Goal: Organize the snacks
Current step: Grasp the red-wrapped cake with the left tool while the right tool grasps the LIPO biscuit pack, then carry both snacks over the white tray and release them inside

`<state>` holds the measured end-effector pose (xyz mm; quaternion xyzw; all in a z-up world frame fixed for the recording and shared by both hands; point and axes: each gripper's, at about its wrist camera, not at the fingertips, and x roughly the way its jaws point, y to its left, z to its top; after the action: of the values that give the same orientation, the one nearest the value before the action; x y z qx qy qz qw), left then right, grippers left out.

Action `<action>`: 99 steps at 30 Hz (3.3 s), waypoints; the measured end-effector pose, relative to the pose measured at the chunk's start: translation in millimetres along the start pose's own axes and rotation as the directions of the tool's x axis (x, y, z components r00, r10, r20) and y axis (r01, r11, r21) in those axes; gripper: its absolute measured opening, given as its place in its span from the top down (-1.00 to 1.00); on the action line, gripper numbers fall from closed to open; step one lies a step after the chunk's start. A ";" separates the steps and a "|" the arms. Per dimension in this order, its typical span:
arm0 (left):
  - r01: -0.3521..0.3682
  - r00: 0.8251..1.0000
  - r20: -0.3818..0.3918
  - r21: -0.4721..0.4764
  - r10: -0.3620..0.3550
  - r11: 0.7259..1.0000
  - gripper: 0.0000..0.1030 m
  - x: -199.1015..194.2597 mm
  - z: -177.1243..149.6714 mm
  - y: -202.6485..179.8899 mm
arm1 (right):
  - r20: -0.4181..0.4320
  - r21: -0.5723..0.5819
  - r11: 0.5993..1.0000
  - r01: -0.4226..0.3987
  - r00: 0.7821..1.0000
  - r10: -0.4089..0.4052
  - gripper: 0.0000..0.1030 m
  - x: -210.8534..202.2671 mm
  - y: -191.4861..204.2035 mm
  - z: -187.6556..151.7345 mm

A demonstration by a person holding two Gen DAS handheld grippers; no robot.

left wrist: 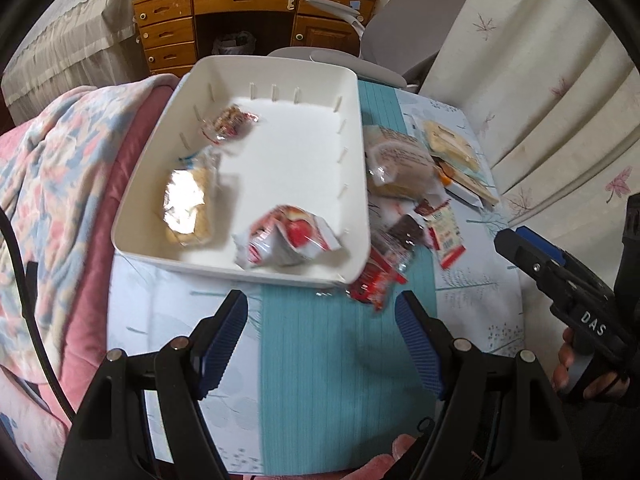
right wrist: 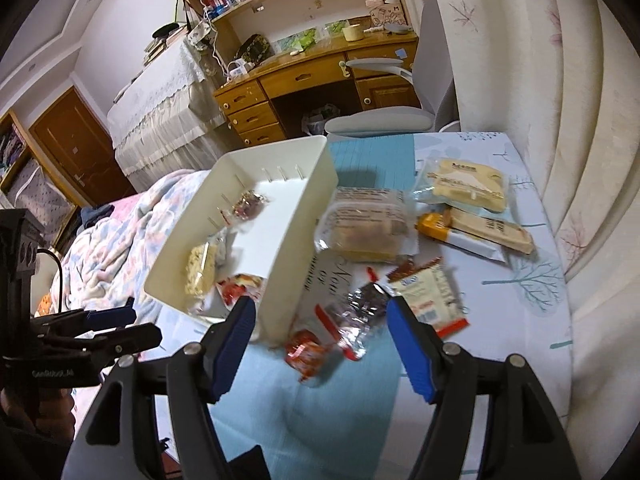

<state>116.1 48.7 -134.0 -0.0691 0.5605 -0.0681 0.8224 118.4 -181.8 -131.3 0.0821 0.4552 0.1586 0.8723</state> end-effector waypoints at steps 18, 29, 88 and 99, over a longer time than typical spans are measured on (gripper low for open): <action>-0.016 0.998 0.053 -0.017 0.016 1.000 -0.46 64.5 -37.0 -57.7 | -0.054 -0.178 0.980 0.086 0.994 -0.098 -0.39 22.1 -52.6 -12.3; -0.078 0.997 0.015 -0.106 0.080 0.991 -0.46 123.7 -34.5 -71.5 | -0.010 -0.353 0.925 0.141 0.988 -0.155 -0.39 63.6 -55.8 -29.9; -0.068 0.981 -0.190 -0.228 0.024 0.971 -0.05 105.6 -68.7 -32.9 | -0.323 -0.108 0.992 -0.070 0.946 0.031 0.15 89.9 -53.4 -52.9; -0.036 0.996 -0.089 -0.168 0.021 0.985 -0.05 39.4 -51.5 -8.0 | -0.344 -0.027 0.987 -0.160 0.928 0.142 0.15 76.5 -5.7 -55.2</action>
<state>82.2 31.4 -187.1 -0.1279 0.6003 -0.0113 0.7894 115.3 -160.3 -223.3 0.0644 0.5871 0.2494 0.7675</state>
